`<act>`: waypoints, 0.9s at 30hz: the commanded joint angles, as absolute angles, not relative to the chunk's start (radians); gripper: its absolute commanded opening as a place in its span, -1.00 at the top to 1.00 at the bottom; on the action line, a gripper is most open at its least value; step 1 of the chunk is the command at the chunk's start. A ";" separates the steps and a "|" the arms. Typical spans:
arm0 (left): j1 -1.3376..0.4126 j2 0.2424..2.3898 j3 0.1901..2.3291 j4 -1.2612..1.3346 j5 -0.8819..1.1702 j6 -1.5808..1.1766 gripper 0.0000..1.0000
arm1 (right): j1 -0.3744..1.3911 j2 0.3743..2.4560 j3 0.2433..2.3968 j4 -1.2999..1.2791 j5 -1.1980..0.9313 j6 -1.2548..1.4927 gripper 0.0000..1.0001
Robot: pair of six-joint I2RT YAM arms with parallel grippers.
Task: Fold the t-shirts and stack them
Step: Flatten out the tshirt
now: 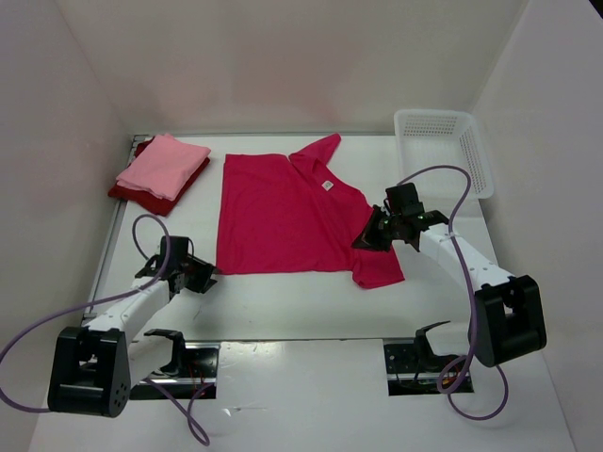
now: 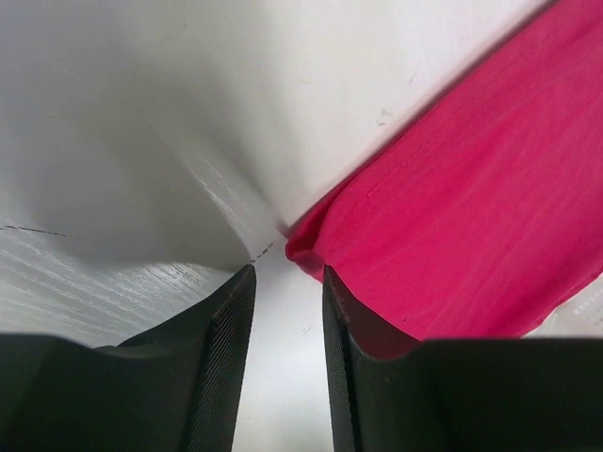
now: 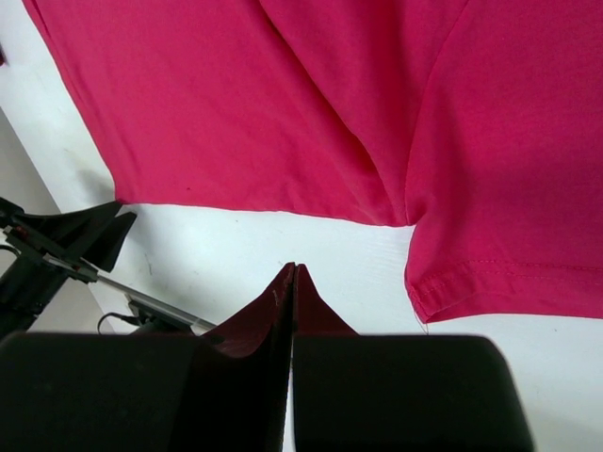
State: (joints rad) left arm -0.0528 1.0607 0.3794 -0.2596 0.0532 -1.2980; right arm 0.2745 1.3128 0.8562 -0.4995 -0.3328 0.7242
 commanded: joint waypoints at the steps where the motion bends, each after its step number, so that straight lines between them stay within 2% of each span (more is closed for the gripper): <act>1: -0.048 1.072 0.396 -0.248 0.021 -1.336 0.17 | 0.282 1.296 0.859 -0.453 -0.353 0.727 0.97; 6: -0.048 1.106 0.416 -0.268 0.012 -1.365 0.25 | 0.282 1.305 0.868 -0.443 -0.362 0.718 0.97; 20: -0.048 1.101 0.380 -0.193 0.009 -1.456 0.27 | 0.282 1.315 0.887 -0.454 -0.380 0.667 0.97; 27: -0.048 1.155 0.416 -0.192 0.000 -1.421 0.48 | 0.282 1.333 0.887 -0.453 -0.380 0.657 0.92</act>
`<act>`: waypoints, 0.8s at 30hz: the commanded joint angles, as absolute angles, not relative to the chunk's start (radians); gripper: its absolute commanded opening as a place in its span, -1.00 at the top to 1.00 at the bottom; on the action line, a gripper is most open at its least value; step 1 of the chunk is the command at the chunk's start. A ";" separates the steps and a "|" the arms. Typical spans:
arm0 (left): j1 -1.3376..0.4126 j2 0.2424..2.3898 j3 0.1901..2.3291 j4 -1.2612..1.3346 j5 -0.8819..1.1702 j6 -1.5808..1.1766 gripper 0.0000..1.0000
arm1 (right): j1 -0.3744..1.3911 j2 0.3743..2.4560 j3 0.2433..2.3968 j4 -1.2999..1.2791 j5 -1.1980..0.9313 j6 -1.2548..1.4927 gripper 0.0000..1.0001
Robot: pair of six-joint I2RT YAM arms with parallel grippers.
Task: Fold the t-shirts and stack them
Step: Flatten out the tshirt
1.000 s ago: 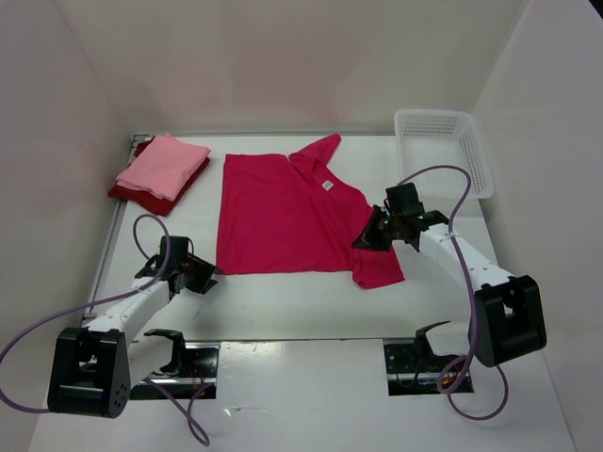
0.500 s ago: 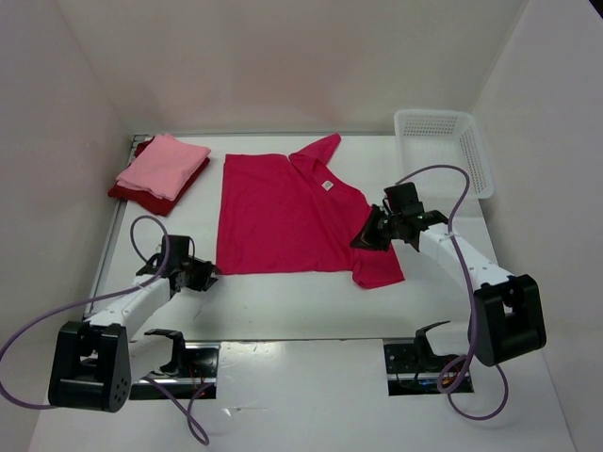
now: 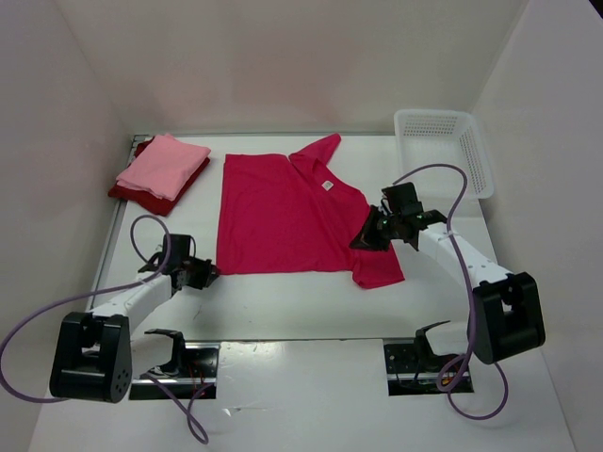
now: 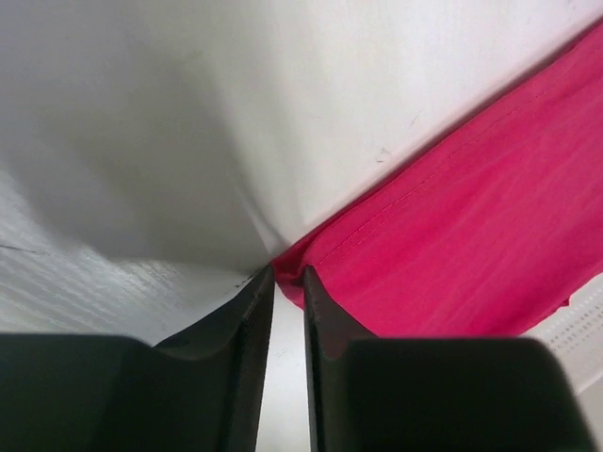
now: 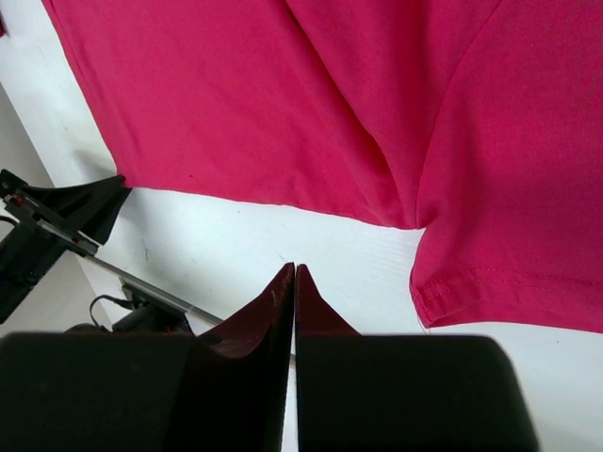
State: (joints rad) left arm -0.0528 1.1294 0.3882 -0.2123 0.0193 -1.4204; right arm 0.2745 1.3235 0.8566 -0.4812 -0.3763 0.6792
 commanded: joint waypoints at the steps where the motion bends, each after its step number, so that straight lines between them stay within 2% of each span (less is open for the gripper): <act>1: -0.058 1.155 0.416 -0.192 -0.009 -1.420 0.50 | 0.282 1.333 0.887 -0.453 -0.380 0.657 0.86; 3: -0.058 1.164 0.426 -0.192 -0.009 -1.420 0.58 | 0.282 1.333 0.896 -0.443 -0.380 0.657 0.84; 5: -0.058 1.164 0.426 -0.192 -0.021 -1.420 0.68 | 0.282 1.333 0.896 -0.443 -0.380 0.657 0.70; 6: -0.058 1.164 0.426 -0.192 -0.021 -1.410 0.80 | 0.282 1.333 0.896 -0.443 -0.380 0.657 0.63; 7: -0.058 1.164 0.437 -0.192 -0.032 -1.410 0.85 | 0.282 1.333 0.896 -0.443 -0.380 0.657 0.45; 10: -0.045 1.164 0.526 -0.204 -0.044 -1.333 0.99 | 0.262 1.321 0.874 -0.462 -0.326 0.666 0.15; 12: -0.011 1.164 0.590 -0.227 -0.055 -1.239 1.00 | 0.238 1.321 0.865 -0.498 -0.292 0.666 0.05; 18: 0.168 1.284 0.793 -0.219 -0.032 -0.998 1.00 | 0.225 1.306 0.782 -0.499 -0.252 0.721 0.01; 24: 0.213 1.437 0.888 -0.172 -0.011 -0.897 1.00 | 0.235 1.276 0.698 -0.485 -0.189 0.805 0.01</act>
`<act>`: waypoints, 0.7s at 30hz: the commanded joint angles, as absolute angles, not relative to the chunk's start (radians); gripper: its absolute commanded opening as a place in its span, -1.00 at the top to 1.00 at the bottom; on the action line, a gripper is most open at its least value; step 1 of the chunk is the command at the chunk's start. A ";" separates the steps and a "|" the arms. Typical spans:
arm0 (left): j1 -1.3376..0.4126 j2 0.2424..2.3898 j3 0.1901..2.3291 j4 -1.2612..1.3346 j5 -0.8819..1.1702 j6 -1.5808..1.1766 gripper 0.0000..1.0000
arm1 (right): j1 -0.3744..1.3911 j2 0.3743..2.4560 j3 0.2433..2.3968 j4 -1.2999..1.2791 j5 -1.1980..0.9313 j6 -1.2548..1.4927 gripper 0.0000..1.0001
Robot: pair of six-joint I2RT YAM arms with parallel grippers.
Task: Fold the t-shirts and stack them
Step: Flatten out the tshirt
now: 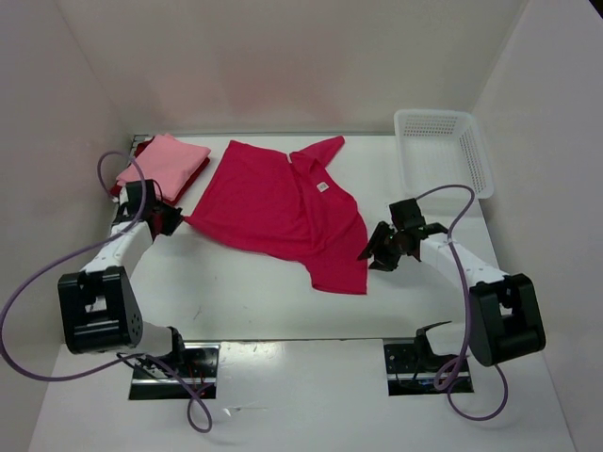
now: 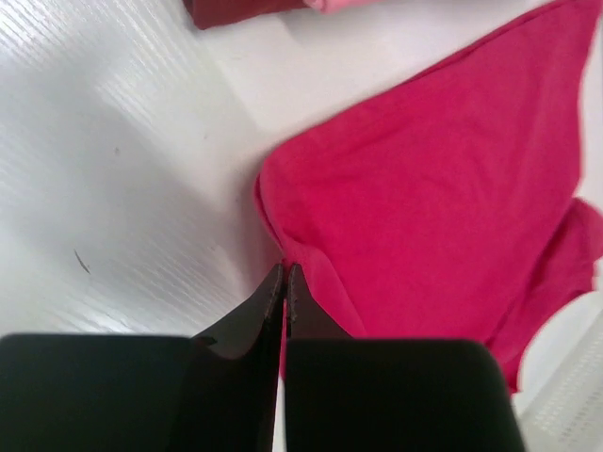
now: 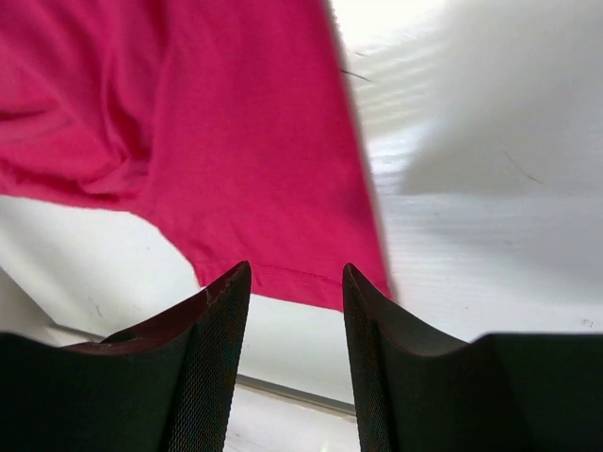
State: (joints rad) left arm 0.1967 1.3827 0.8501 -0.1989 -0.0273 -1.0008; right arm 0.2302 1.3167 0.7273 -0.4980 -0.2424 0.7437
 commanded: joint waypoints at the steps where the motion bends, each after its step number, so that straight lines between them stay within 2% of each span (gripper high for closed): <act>1: 0.213 1.437 0.888 -0.161 -0.002 -0.897 1.00 | 0.244 1.276 0.686 -0.473 -0.189 0.819 0.01; 4: 0.213 1.476 0.888 -0.138 0.034 -0.897 1.00 | 0.305 1.267 0.657 -0.472 -0.150 0.874 0.01; 9: 0.213 1.486 0.908 -0.111 0.081 -0.868 1.00 | 0.354 1.238 0.582 -0.500 -0.094 0.966 0.18; 16: 0.190 1.442 0.922 -0.123 0.081 -0.827 1.00 | 0.366 1.157 0.549 -0.554 -0.012 1.055 0.20; 21: 0.190 1.442 0.899 -0.114 0.106 -0.827 0.99 | 0.386 1.187 0.549 -0.554 -0.009 1.065 0.20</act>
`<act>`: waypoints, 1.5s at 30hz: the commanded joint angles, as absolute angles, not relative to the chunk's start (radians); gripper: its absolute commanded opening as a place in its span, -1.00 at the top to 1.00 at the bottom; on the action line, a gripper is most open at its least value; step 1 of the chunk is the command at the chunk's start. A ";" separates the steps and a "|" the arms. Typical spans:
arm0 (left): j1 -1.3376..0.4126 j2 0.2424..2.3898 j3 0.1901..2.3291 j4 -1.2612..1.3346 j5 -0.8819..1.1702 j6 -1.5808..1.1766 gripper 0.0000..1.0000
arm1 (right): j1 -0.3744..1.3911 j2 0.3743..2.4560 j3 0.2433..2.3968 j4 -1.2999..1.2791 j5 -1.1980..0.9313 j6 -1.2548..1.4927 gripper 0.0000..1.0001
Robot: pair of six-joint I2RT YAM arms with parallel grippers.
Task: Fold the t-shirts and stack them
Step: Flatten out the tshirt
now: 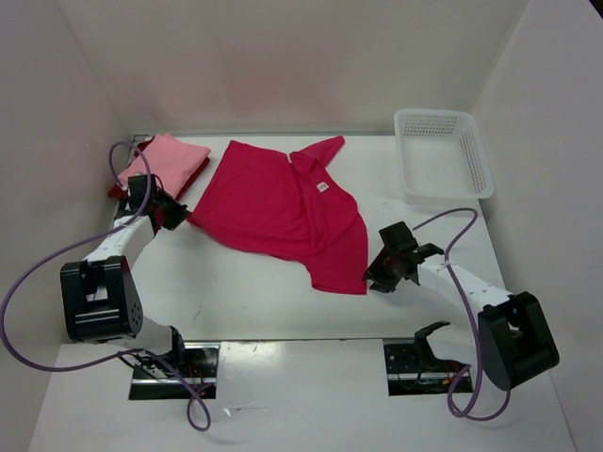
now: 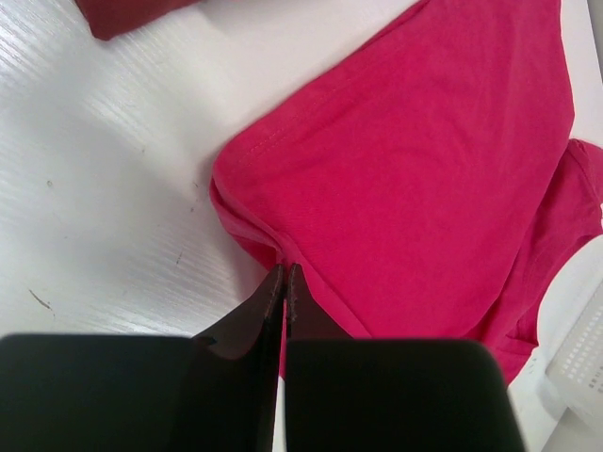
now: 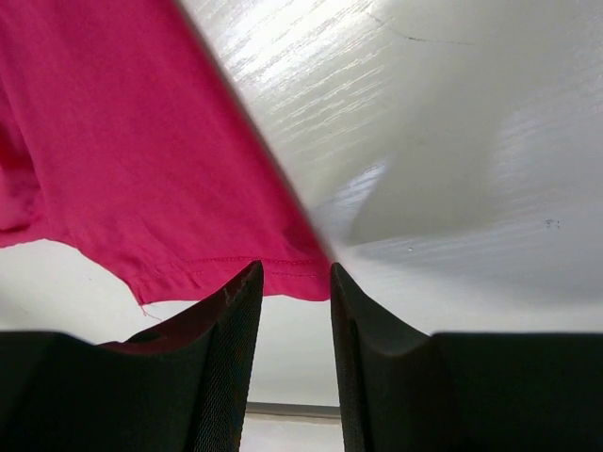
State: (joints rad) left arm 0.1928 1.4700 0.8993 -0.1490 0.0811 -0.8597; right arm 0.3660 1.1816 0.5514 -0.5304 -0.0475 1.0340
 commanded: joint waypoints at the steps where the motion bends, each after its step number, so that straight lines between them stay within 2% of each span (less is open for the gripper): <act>1: 0.190 1.442 0.890 -0.114 0.115 -0.827 0.99 | 0.387 1.198 0.560 -0.554 -0.009 1.065 0.20; 10: 0.181 1.442 0.890 -0.095 0.161 -0.827 0.99 | 0.411 1.269 0.571 -0.552 -0.028 1.083 0.26; 12: 0.172 1.442 0.890 -0.095 0.161 -0.827 0.99 | 0.411 1.290 0.571 -0.513 -0.054 1.074 0.38; 13: 0.163 1.451 0.890 -0.095 0.161 -0.827 0.99 | 0.411 1.290 0.557 -0.497 -0.084 1.074 0.61; 16: 0.143 1.451 0.890 -0.095 0.147 -0.827 0.99 | 0.411 1.304 0.584 -0.483 -0.098 1.065 1.00; 19: 0.094 1.451 0.954 -0.152 0.054 -0.772 0.99 | 0.411 1.230 0.704 -0.547 -0.029 1.031 1.00; 22: 0.062 1.460 1.072 -0.208 0.032 -0.727 1.00 | 0.390 1.175 0.898 -0.615 0.011 0.968 1.00; 23: 0.036 1.460 1.115 -0.221 0.032 -0.710 1.00 | 0.381 1.175 1.025 -0.655 0.011 0.945 1.00; 28: 0.015 1.474 1.558 -0.352 0.032 -0.658 0.99 | 0.380 1.270 1.492 -0.787 0.127 0.755 1.00; 29: 0.015 1.474 1.616 -0.363 0.032 -0.658 0.95 | 0.380 1.291 1.675 -0.810 0.147 0.726 1.00; 31: 0.055 1.457 1.728 -0.391 0.032 -0.658 0.95 | 0.380 1.368 1.870 -0.873 0.207 0.648 1.00; 32: 0.076 1.444 1.828 -0.391 0.066 -0.667 0.95 | 0.380 1.396 2.073 -0.890 0.222 0.626 1.00; 34: 0.160 1.430 1.909 -0.405 0.124 -0.708 0.93 | 0.380 1.480 2.275 -0.932 0.236 0.591 1.00; 35: 0.179 1.419 1.946 -0.417 0.135 -0.709 0.93 | 0.380 1.505 2.454 -0.942 0.245 0.562 1.00; 37: 0.198 1.419 2.089 -0.465 0.118 -0.709 0.93 | 0.380 1.523 2.590 -0.927 0.259 0.549 1.00; 39: 0.198 1.419 2.220 -0.491 0.095 -0.709 0.93 | 0.380 1.523 2.635 -0.887 0.279 0.526 1.00; 45: 0.198 1.428 2.329 -0.502 0.049 -0.709 0.93 | 0.380 1.568 2.789 -0.787 0.304 0.477 1.00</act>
State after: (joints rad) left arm 0.1947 1.4204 2.3070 -0.4763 0.0799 -0.7113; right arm 0.3851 1.5234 2.7457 -0.8452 0.2630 0.5381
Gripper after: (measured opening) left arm 0.034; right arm 0.004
